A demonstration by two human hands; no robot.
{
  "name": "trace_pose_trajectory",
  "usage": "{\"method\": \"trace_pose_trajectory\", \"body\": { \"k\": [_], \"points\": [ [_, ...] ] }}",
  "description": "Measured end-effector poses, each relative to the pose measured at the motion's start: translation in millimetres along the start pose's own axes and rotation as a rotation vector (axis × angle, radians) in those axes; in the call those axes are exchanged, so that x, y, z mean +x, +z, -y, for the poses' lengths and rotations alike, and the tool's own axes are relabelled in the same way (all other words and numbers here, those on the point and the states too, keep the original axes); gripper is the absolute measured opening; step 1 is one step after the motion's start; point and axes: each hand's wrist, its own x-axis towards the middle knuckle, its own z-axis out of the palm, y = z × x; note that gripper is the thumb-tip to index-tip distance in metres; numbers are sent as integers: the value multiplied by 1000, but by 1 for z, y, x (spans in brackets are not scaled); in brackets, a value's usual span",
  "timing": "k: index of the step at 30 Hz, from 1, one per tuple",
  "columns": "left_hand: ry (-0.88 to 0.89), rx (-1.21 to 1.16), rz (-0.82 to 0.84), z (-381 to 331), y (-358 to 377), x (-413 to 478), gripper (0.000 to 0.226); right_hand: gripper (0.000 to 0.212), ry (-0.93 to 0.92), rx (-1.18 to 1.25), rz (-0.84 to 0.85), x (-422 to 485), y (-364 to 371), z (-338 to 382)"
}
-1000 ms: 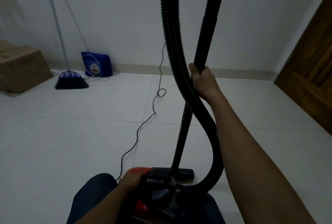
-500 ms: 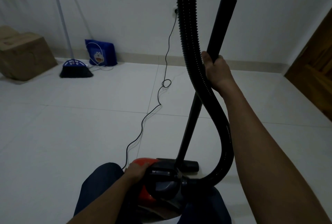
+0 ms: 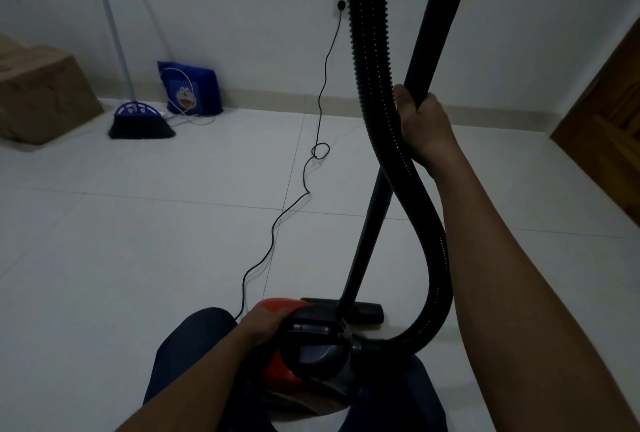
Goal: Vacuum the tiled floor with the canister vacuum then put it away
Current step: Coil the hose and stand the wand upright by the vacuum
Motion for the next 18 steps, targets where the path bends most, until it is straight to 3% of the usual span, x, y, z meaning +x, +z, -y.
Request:
{"method": "trace_pose_trajectory", "body": {
  "k": [5,9,12,16,18],
  "points": [
    [29,24,-2,1,2,8,23,58,-3,7,3,1,0,-1],
    [-3,-28,31,3,1,7,13,56,-5,13,-4,2,0,-3],
    [-27,-49,45,2,-1,6,24,55,-11,10,-6,1,0,-3],
    [-65,-56,49,7,-1,12,10,56,-9,18,-5,2,1,-3],
    [-48,-65,70,17,3,24,22,57,-7,20,-1,2,1,-2]
  ]
}}
